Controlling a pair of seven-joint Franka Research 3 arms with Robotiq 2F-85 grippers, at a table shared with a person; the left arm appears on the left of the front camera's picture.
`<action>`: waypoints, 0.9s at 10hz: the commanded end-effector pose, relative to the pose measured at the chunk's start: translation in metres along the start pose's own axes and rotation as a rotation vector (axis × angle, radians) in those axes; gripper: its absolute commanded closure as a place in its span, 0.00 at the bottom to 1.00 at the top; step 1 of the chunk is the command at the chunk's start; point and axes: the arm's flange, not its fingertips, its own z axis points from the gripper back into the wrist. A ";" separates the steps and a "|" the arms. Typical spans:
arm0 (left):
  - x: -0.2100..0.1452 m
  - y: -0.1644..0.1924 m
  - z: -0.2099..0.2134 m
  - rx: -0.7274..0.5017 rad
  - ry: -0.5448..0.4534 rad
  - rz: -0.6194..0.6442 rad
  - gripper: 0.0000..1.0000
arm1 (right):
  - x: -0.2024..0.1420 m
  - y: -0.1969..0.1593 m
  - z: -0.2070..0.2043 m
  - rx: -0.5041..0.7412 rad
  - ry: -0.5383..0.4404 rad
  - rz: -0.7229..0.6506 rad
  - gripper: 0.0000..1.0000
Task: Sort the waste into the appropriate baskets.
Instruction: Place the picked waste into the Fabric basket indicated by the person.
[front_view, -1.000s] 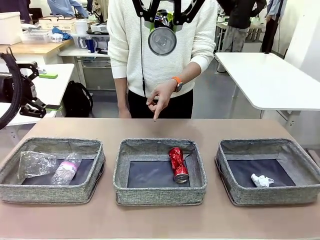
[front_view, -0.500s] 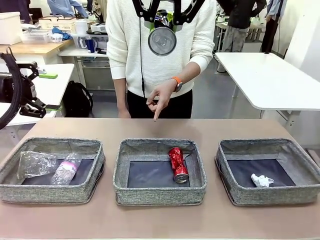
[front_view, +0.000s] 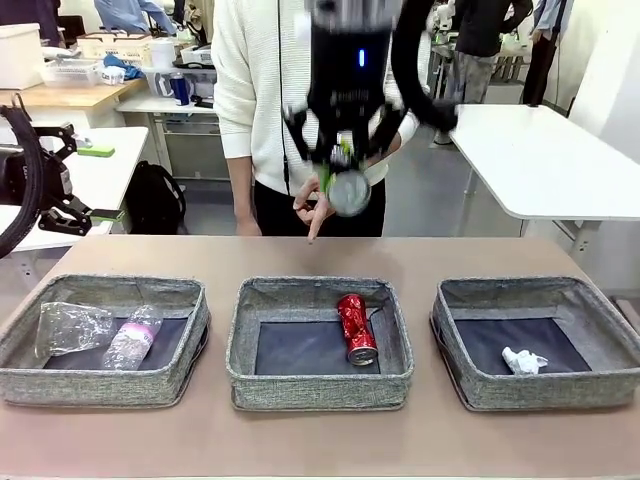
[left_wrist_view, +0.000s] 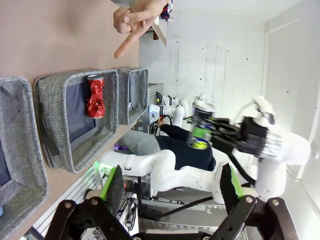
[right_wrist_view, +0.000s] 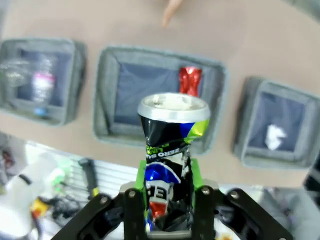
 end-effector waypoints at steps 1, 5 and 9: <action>-0.002 -0.002 -0.002 -0.010 -0.013 -0.003 0.00 | -0.005 -0.025 -0.083 0.095 0.002 0.029 0.63; -0.002 -0.002 -0.002 -0.010 -0.013 -0.003 0.00 | 0.005 -0.030 -0.180 0.206 0.055 0.088 0.63; -0.002 -0.002 -0.002 -0.010 -0.013 -0.003 0.00 | 0.008 -0.034 -0.181 0.217 0.064 0.068 0.63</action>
